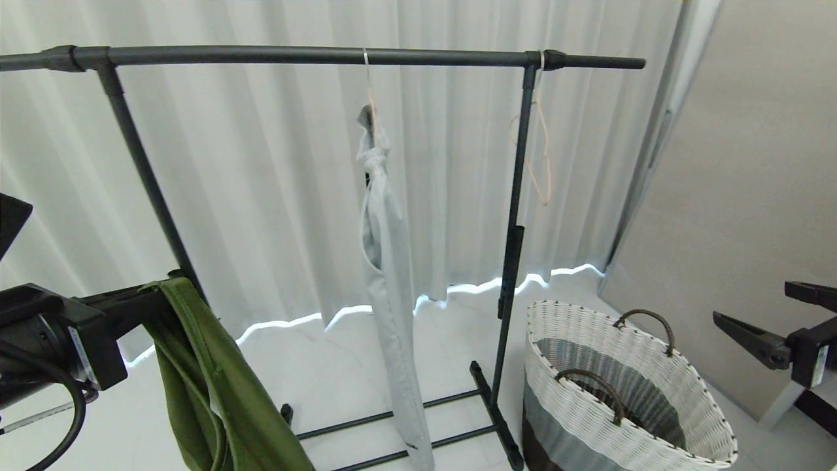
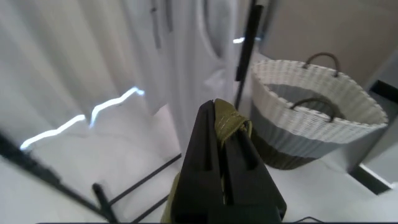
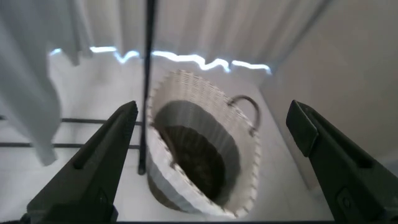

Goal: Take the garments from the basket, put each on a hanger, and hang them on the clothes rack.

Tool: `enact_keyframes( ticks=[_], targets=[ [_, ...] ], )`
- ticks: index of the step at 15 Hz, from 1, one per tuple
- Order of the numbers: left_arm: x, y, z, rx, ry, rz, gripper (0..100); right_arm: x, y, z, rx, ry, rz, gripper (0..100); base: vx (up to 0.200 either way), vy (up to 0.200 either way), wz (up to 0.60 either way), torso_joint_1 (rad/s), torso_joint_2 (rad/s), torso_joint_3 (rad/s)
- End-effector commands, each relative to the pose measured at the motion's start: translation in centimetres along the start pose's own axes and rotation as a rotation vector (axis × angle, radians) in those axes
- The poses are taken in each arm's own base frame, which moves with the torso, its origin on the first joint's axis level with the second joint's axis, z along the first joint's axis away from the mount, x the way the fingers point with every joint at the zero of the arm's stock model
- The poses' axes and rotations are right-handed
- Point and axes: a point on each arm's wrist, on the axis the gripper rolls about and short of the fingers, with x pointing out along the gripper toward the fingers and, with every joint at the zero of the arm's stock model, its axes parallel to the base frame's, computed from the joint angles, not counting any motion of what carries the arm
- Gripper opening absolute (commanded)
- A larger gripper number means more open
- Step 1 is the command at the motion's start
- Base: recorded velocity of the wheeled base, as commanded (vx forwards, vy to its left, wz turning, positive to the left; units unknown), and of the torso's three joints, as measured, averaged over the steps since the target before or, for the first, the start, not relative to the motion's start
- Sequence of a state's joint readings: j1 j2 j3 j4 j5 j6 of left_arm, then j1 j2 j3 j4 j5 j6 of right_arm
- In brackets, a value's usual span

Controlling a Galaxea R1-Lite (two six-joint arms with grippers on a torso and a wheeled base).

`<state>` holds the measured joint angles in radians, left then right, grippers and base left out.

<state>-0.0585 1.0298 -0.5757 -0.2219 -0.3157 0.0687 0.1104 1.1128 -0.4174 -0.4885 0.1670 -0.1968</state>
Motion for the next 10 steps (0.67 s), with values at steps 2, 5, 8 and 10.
enact_keyframes(
  ticks=[2,5,8,10],
  targets=[
    [0.07,0.02,-0.06,-0.001,0.002,0.0,0,0.05,0.0,-0.02,0.001,0.002,0.001,100,0.0,0.0,0.6,0.007,0.0,-0.005],
    [0.21,0.06,-0.13,-0.003,0.01,-0.001,0,-0.36,0.07,-0.04,-0.003,-0.009,-0.002,100,0.0,0.0,0.0,0.0,0.0,0.0],
    [0.18,0.07,-0.16,-0.003,0.01,0.001,0,-0.36,0.07,-0.06,-0.002,-0.007,-0.001,100,0.0,0.0,0.0,0.0,0.0,0.0],
    [0.13,0.23,-0.21,-0.006,0.011,0.013,0,-0.36,0.07,-0.06,-0.002,-0.007,-0.001,100,0.0,0.0,0.0,0.0,0.0,0.0]
  ],
)
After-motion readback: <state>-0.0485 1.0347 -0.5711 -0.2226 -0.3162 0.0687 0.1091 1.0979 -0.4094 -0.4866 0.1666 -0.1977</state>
